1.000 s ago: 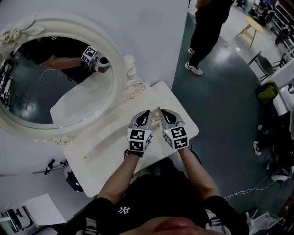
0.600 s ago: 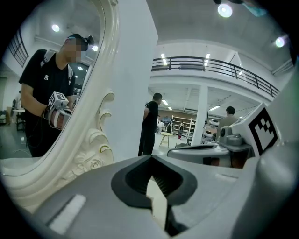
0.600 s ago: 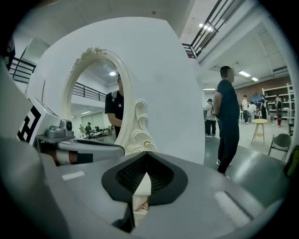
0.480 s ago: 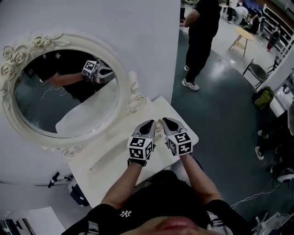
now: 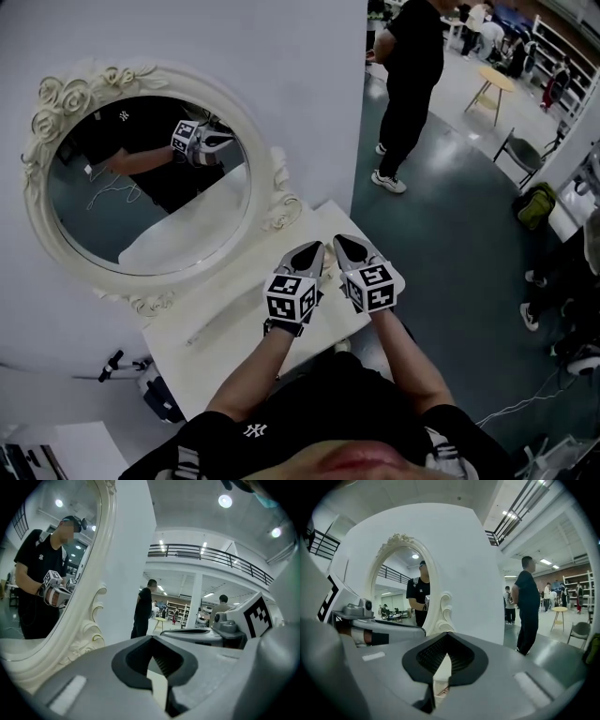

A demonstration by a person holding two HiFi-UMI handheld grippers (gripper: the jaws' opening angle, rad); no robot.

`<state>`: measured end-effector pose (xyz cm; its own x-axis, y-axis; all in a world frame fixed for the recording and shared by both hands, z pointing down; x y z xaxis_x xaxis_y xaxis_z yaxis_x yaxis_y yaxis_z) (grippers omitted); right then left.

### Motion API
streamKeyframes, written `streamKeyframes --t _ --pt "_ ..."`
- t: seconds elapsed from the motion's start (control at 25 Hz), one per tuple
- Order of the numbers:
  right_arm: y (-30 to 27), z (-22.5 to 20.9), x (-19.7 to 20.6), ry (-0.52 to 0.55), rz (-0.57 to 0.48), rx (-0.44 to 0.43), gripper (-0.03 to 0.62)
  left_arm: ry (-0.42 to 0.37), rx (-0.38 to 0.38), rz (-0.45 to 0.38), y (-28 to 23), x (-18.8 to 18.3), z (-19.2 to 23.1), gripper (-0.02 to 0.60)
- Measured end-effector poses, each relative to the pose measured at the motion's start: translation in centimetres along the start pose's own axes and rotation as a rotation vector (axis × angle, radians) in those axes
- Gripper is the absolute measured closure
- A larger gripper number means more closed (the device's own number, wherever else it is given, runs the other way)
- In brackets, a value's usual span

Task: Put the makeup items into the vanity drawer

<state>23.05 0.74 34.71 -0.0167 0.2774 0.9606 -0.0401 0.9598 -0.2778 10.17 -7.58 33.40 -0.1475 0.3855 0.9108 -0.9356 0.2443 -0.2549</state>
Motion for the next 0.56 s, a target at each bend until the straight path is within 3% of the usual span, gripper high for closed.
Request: streamKeyframes --t 0.56 --pt "1.9 1.2 0.3 0.030 0.017 -0.006 0.569 0.014 -0.005 -0.009 1.6 0.7 -1.4 0.581"
Point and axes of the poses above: the fingertips, and each gripper's own axes: y backward along the fingers, z to its left, x out of its underside, the point moved 10 cm from there along y, backward along the fingers, and after that the axes turned 7 degrees about y, right-handed, at the moved point
